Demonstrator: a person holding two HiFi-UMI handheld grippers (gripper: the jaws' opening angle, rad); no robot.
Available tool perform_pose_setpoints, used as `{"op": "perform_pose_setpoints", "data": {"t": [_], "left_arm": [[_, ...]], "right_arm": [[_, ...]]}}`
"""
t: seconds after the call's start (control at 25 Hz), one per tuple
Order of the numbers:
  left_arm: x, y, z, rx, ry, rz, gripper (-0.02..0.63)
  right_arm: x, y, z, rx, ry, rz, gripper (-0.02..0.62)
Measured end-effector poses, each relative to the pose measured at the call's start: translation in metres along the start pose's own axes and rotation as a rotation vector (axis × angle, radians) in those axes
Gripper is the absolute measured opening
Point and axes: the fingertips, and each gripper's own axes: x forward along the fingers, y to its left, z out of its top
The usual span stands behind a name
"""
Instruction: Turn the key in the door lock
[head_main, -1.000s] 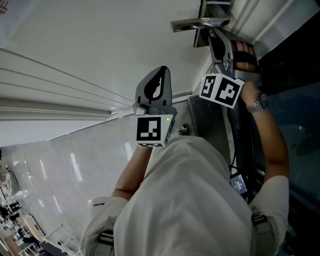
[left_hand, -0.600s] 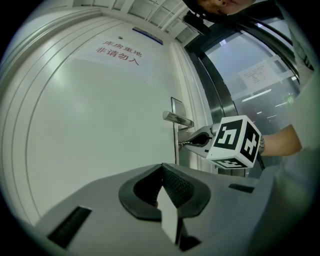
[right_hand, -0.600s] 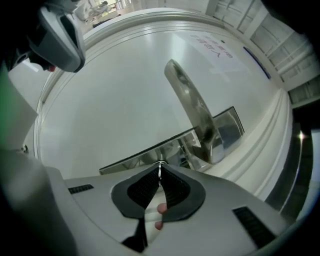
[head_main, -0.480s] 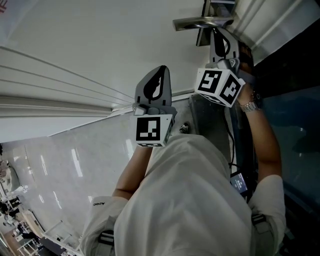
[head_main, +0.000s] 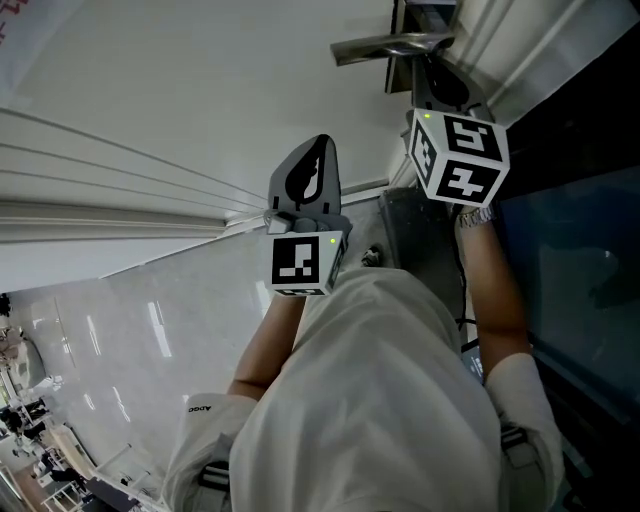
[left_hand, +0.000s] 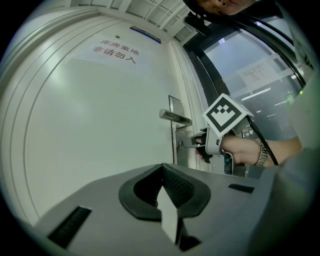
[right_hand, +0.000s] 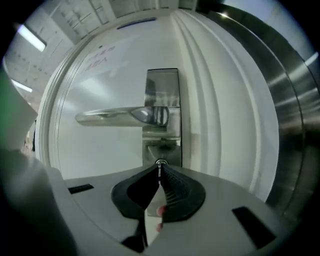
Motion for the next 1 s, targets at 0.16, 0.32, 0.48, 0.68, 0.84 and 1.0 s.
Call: {"op": "perform_pose_setpoints", "data": {"t": [0.16,0.32,0.48,0.68,0.84,1.0], "left_arm": [[-0.0009,-0.0006,0.0004,0.004,-0.003,0.005,0.006],[-0.0029,0.0018,-0.0004,0.001,0.0,0.011,0.006],[-0.0053,0.0,-0.0025,-0.004,0.005,0.013,0.006],[-0.0065,0.0004,-0.0029,0.0,0.006,0.02,0.006],[-0.005,0.0016,-0.0029,0.006,0.004,0.028,0.006],[-0.0046,0.0016,-0.0028,0.006,0.002,0.031,0.006]], "right_arm": [[0.0007,-0.0028,-0.0039,0.224,-0.003,0.037,0.012],[0.0016,-0.0031,-0.0064,0.371,0.0,0.083,0.012],[0.0004,-0.0058,-0.0075,0.568,0.0,0.132,0.012],[0.001,-0.006,-0.0077,0.782,-0.027,0.178,0.014],[0.0018,-0.0066,-0.0087,0.96,-0.031,0.234,0.017],[0.002,-0.0054,-0.0084,1.1,-0.033,0.292,0.023]]}}
